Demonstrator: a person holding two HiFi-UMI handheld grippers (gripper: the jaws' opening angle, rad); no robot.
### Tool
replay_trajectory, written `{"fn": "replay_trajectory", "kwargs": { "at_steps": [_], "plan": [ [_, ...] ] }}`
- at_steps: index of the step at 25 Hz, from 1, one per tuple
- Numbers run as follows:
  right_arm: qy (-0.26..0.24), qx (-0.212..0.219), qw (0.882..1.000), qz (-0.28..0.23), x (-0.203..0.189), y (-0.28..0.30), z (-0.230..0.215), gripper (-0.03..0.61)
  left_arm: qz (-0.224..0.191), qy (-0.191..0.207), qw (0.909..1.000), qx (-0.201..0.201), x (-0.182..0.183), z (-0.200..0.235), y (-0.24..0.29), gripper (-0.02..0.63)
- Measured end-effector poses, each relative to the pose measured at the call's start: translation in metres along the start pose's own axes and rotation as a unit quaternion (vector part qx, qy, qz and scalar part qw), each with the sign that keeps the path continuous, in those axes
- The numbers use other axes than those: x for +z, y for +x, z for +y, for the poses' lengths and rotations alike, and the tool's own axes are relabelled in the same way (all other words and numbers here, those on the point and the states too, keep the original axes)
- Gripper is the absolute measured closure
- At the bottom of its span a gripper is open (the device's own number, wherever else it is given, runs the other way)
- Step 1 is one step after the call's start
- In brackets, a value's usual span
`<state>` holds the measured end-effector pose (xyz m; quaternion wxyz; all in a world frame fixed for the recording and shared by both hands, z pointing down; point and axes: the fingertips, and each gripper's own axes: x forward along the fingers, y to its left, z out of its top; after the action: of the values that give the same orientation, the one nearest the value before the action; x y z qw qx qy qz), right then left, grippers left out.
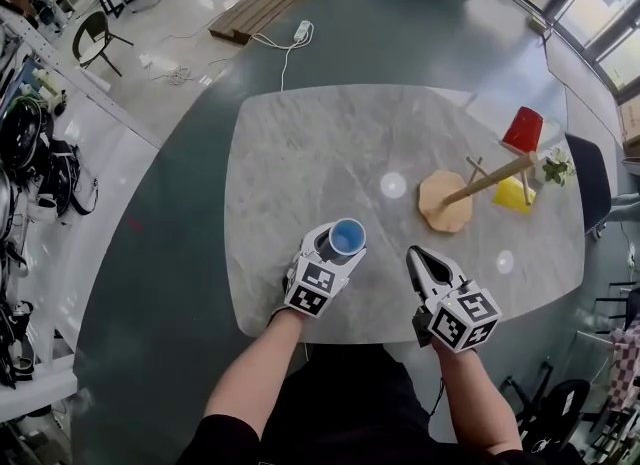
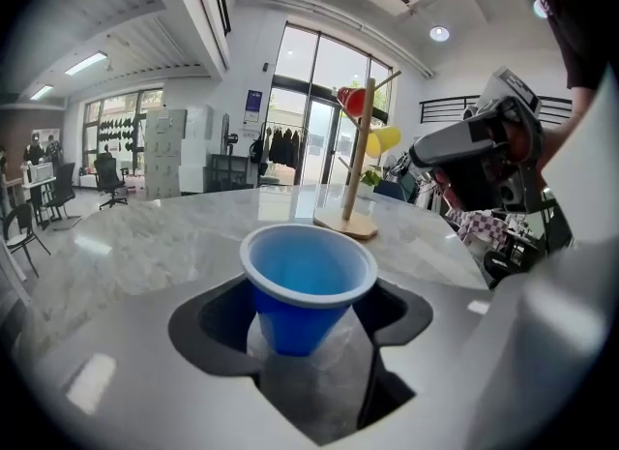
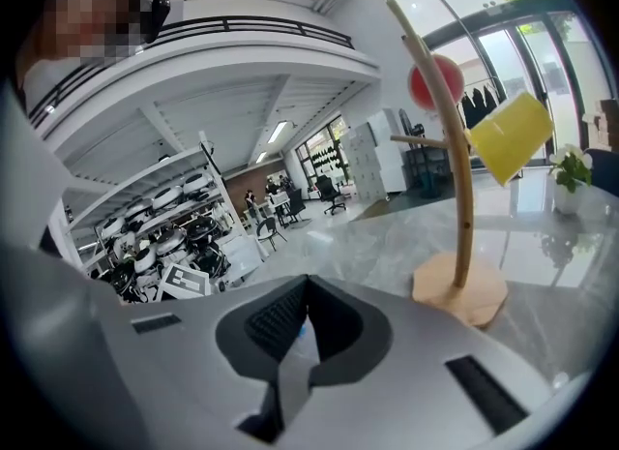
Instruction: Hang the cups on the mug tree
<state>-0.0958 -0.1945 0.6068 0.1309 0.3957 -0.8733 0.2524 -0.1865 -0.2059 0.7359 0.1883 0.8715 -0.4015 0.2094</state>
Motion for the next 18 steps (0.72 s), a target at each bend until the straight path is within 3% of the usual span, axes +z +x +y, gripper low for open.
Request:
{"fn": "replay_trajectory", "kwargs": {
  "at_steps": [12, 18],
  "plan": [
    [-0.026, -0.033, 0.999, -0.025, 0.04, -0.051, 0.017, 0.566, -0.042, 0.039, 0.9984, -0.006, 0.064, -0.02, -0.06, 0.307],
    [-0.036, -0.054, 0.997, -0.043, 0.059, -0.077, 0.026, 0.566, -0.09, 0.023, 0.9957, -0.004, 0.112, -0.02, -0.1, 0.308]
  ]
}}
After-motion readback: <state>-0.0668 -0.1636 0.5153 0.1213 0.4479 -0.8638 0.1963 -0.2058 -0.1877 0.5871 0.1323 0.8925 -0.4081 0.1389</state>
